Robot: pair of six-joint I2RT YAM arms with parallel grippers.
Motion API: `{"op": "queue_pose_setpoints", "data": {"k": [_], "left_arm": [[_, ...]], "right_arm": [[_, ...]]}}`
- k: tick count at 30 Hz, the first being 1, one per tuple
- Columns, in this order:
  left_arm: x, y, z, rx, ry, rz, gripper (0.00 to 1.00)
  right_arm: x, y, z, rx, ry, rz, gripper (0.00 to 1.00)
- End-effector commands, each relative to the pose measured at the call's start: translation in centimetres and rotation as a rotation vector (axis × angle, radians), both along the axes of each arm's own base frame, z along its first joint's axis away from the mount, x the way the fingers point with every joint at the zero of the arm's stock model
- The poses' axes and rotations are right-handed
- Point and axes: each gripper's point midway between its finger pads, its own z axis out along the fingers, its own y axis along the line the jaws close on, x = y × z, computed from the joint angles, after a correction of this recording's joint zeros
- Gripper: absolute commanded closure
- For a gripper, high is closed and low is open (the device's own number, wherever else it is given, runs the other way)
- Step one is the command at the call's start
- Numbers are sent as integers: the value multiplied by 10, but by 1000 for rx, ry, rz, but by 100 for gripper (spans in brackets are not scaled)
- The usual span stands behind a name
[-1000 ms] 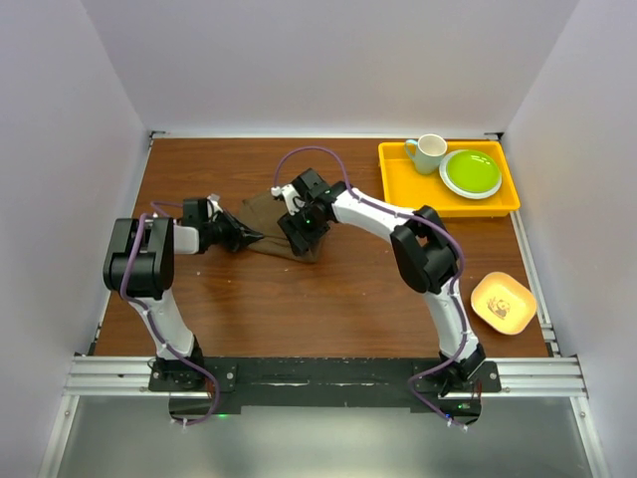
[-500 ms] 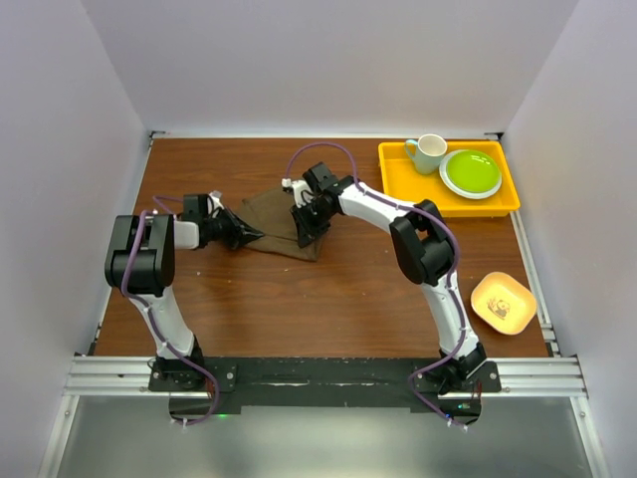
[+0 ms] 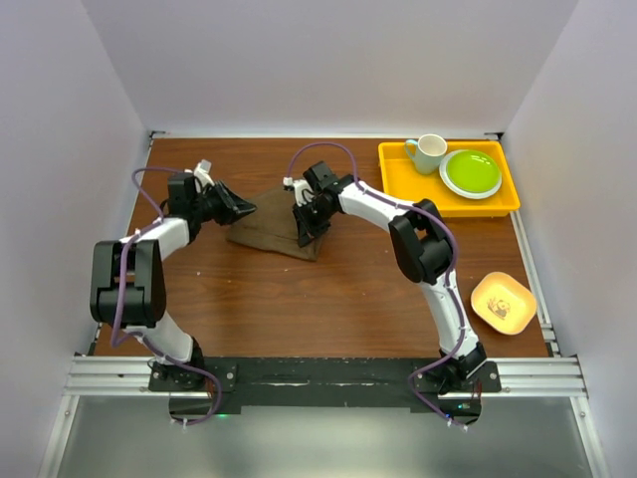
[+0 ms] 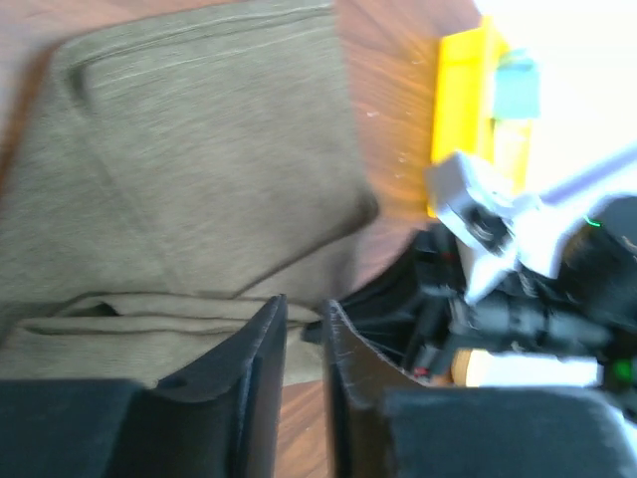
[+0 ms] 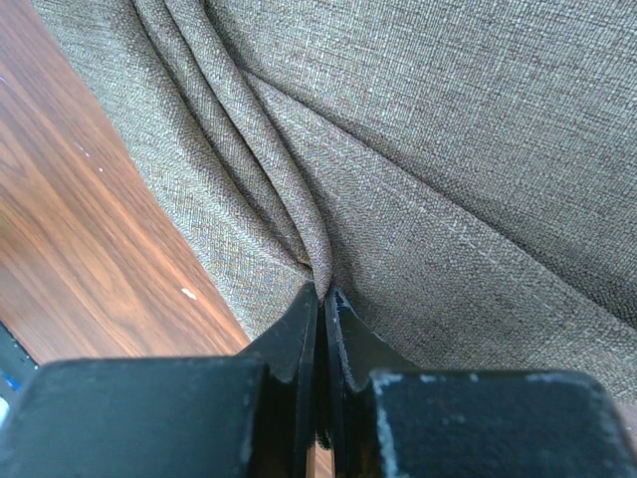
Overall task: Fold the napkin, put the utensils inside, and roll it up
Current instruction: Roll the napkin with the utensil
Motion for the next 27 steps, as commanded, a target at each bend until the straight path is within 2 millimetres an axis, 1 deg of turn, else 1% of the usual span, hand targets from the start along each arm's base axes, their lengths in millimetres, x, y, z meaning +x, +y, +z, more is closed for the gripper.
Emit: {"op": "queue_pose_setpoints", "data": {"k": [1, 2, 3, 4, 6, 7, 9, 10, 12, 13, 15, 16, 18, 19, 21, 22, 23, 24, 25, 26, 27], "left_arm": [[-17, -11, -6, -88, -26, -23, 88], [-19, -12, -7, -112, -16, -16, 91], [-17, -13, -5, -121, -46, -15, 95], [-23, -14, -15, -139, -15, -6, 97], [-23, -15, -19, -148, -27, -1, 100], [-25, -14, -29, -155, -2, 8, 100], [-22, -13, -35, -153, -5, 16, 100], [-20, -11, -44, -147, 14, 29, 100], [-18, -9, -54, -141, 36, 44, 100], [-13, -4, -65, -115, 55, 61, 100], [-16, 1, -83, -90, 128, 83, 100], [-15, 4, -92, -75, 151, 89, 100], [-21, 6, -103, -57, 203, 90, 100], [-20, 9, -107, -27, 210, 95, 100], [-26, 9, -114, -16, 252, 87, 100], [-27, 10, -118, -2, 259, 81, 100], [-27, 11, -120, 6, 268, 79, 100], [-30, 11, -123, 12, 283, 74, 100], [-30, 11, -124, 15, 285, 69, 100], [-31, 11, -125, 17, 288, 66, 100], [-32, 10, -126, 19, 295, 61, 100]], "right_arm": [[-8, -16, -44, -111, 59, -9, 97], [-9, -15, -44, -108, 62, -9, 98], [-9, -15, -45, -107, 67, -9, 98], [-9, -16, -46, -108, 71, -11, 98], [-10, -15, -47, -110, 73, -8, 98], [-10, -15, -47, -108, 75, -7, 98], [-10, -16, -47, -108, 84, -5, 98], [-10, -16, -46, -107, 85, -6, 98], [-11, -17, -45, -110, 87, 0, 96], [-10, -17, -42, -108, 84, 0, 92], [-10, -17, -37, -109, 86, 7, 89], [-10, -16, -32, -105, 80, 12, 86], [-9, -13, -22, -88, 79, 18, 84], [-8, -11, -17, -78, 75, 19, 83], [-5, -7, 1, -58, 64, 15, 78], [-4, -5, 6, -50, 63, 13, 76], [-2, -2, 17, -34, 55, 10, 68], [-1, 1, 29, -16, 48, 13, 65], [-1, 2, 35, -5, 42, 17, 61], [0, 3, 47, 7, 24, 19, 56], [-2, 0, 51, 2, 22, 19, 53]]}}
